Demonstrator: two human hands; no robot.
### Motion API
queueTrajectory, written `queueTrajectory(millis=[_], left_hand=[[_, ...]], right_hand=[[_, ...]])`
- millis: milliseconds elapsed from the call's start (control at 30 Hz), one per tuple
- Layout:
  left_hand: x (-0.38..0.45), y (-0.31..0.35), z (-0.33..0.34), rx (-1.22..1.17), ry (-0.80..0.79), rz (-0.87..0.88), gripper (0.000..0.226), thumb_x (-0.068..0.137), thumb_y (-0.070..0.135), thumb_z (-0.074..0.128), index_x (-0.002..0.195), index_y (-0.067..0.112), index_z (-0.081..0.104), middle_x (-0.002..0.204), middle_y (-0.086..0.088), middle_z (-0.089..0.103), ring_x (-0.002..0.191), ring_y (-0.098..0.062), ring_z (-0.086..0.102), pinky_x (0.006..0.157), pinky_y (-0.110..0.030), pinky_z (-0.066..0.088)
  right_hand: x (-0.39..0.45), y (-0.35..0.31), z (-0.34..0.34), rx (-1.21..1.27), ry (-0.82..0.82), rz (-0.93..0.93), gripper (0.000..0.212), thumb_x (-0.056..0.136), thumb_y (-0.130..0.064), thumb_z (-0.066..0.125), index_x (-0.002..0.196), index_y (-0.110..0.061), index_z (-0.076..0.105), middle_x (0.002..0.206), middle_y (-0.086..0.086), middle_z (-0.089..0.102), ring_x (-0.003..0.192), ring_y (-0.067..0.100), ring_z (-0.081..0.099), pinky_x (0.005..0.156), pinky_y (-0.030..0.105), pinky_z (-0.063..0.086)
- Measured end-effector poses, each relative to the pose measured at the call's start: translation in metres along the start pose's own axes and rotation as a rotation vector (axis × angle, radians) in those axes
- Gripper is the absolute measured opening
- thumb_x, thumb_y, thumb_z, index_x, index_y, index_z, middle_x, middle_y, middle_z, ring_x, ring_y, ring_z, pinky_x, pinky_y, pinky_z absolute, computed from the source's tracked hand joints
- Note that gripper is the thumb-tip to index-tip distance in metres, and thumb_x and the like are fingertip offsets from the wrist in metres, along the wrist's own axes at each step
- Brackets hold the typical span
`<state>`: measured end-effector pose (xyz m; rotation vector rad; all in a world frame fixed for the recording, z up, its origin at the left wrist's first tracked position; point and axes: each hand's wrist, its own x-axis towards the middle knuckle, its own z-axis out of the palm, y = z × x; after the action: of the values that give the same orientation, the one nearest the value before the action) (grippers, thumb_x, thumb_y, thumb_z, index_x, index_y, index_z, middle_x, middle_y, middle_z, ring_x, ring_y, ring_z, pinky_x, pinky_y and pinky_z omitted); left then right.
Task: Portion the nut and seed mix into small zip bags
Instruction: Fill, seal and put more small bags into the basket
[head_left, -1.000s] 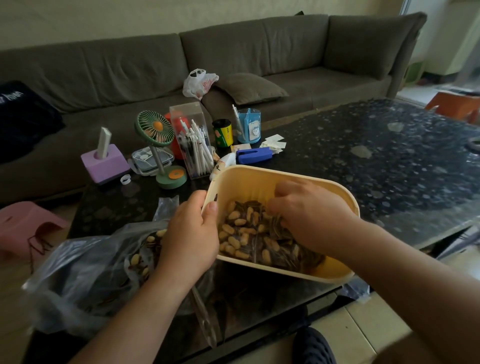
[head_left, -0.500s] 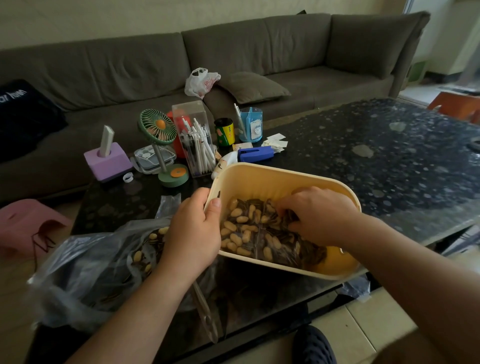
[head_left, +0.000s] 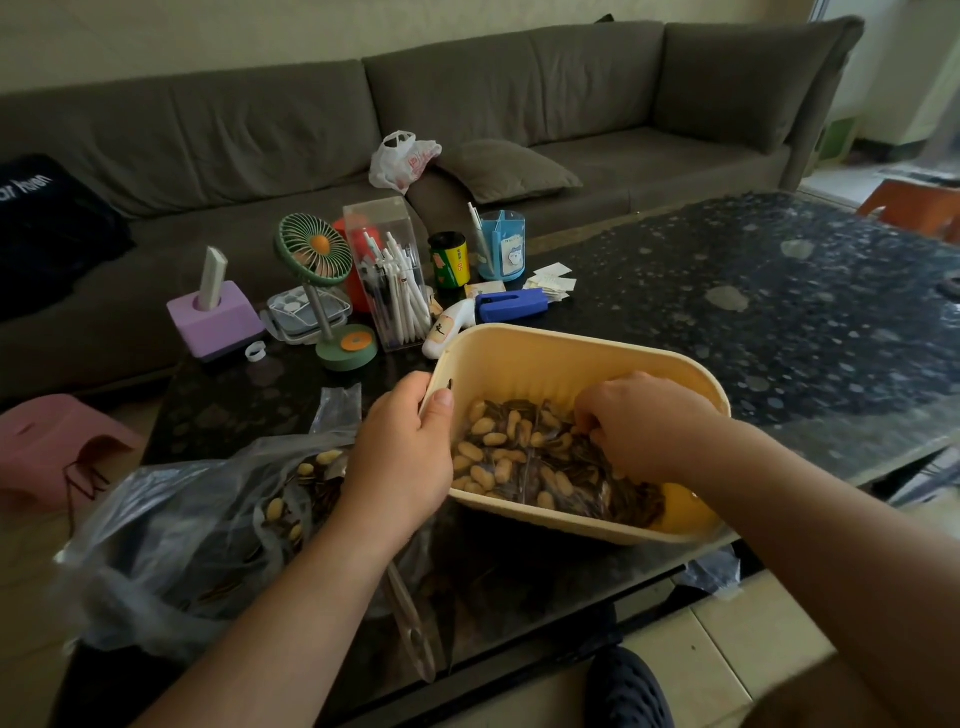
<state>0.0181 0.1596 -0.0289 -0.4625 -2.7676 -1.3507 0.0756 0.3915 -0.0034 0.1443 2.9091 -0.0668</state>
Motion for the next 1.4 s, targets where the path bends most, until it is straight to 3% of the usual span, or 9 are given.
queueTrajectory(millis=[200, 567, 633, 733, 833, 933, 1000, 1167, 1400], left_hand=[[0.01, 0.005, 0.008, -0.103, -0.012, -0.14, 0.029, 0.111, 0.043, 0.042, 0.109, 0.026, 0.065, 0.1, -0.001, 0.068, 0.09, -0.023, 0.065, 0.075, -0.043, 0.056], [0.004, 0.028, 0.018, -0.526, -0.215, -0.395, 0.022, 0.111, 0.046, 0.043, 0.11, 0.04, 0.064, 0.117, -0.002, 0.069, 0.102, -0.026, 0.069, 0.073, -0.047, 0.066], [0.0, 0.01, -0.009, -0.424, -0.187, -0.14, 0.019, 0.109, 0.044, 0.05, 0.114, 0.043, 0.068, 0.115, 0.002, 0.071, 0.097, -0.017, 0.071, 0.083, -0.048, 0.066], [0.018, -0.024, -0.093, 0.068, 0.055, 0.195, 0.015, 0.101, 0.031, 0.066, 0.106, 0.042, 0.074, 0.11, 0.017, 0.065, 0.091, -0.001, 0.064, 0.085, -0.019, 0.051], [0.076, -0.102, -0.188, 0.467, 0.182, -0.125, 0.031, 0.103, 0.032, 0.062, 0.133, 0.029, 0.071, 0.136, 0.001, 0.064, 0.122, -0.019, 0.061, 0.102, -0.032, 0.045], [0.094, -0.221, -0.229, 0.482, -0.16, -0.457, 0.055, 0.107, 0.038, 0.058, 0.159, 0.023, 0.046, 0.161, -0.009, 0.048, 0.144, -0.029, 0.048, 0.116, -0.039, 0.038], [0.096, -0.273, -0.208, 0.56, -0.27, -0.378, 0.054, 0.1, 0.044, 0.069, 0.151, 0.027, 0.058, 0.143, -0.009, 0.057, 0.13, -0.025, 0.055, 0.108, -0.037, 0.044], [0.103, -0.284, -0.197, 0.569, -0.003, -0.29, 0.023, 0.077, 0.069, 0.069, 0.083, 0.047, 0.072, 0.097, 0.01, 0.069, 0.093, -0.017, 0.066, 0.083, -0.038, 0.055], [0.079, -0.184, -0.209, -0.2, 0.206, -0.349, 0.009, 0.098, 0.024, 0.074, 0.106, 0.025, 0.071, 0.105, 0.001, 0.077, 0.099, -0.021, 0.074, 0.087, -0.038, 0.059]], right_hand=[[0.005, -0.004, -0.003, 0.026, -0.068, -0.031, 0.021, 0.105, -0.032, 0.055, 0.125, -0.032, 0.063, 0.108, -0.011, 0.063, 0.098, 0.012, 0.06, 0.087, 0.031, 0.053], [0.0, -0.044, -0.03, 0.463, 0.408, -0.084, 0.022, 0.105, -0.025, 0.056, 0.122, -0.03, 0.069, 0.096, -0.016, 0.062, 0.082, 0.0, 0.059, 0.066, 0.018, 0.047], [-0.004, -0.068, -0.026, 0.447, 0.486, -0.26, 0.022, 0.102, -0.023, 0.06, 0.12, -0.031, 0.071, 0.099, -0.017, 0.062, 0.084, -0.001, 0.059, 0.074, 0.02, 0.052], [-0.006, -0.108, -0.014, 0.429, 0.481, -0.494, 0.023, 0.099, -0.025, 0.063, 0.119, -0.031, 0.072, 0.107, -0.014, 0.063, 0.089, 0.003, 0.059, 0.079, 0.022, 0.053], [-0.003, -0.14, 0.006, 0.406, 0.382, -0.616, 0.03, 0.099, -0.03, 0.064, 0.129, -0.036, 0.066, 0.125, -0.016, 0.057, 0.107, 0.002, 0.059, 0.091, 0.019, 0.052], [0.01, -0.17, 0.017, 0.345, 0.278, -0.692, 0.035, 0.101, -0.037, 0.059, 0.135, -0.044, 0.06, 0.135, -0.025, 0.046, 0.123, -0.003, 0.05, 0.102, 0.012, 0.043], [0.028, -0.182, 0.019, 0.391, 0.273, -0.662, 0.035, 0.102, -0.038, 0.057, 0.136, -0.045, 0.059, 0.135, -0.028, 0.042, 0.125, -0.004, 0.046, 0.103, 0.01, 0.04], [0.07, -0.209, 0.039, 0.391, 0.208, -0.553, 0.029, 0.103, -0.034, 0.058, 0.13, -0.042, 0.063, 0.129, -0.023, 0.048, 0.121, 0.0, 0.048, 0.104, 0.02, 0.046], [0.082, -0.236, 0.037, 0.59, 0.157, -0.487, 0.018, 0.099, -0.029, 0.065, 0.113, -0.037, 0.072, 0.102, -0.018, 0.064, 0.092, -0.001, 0.063, 0.079, 0.015, 0.053]])
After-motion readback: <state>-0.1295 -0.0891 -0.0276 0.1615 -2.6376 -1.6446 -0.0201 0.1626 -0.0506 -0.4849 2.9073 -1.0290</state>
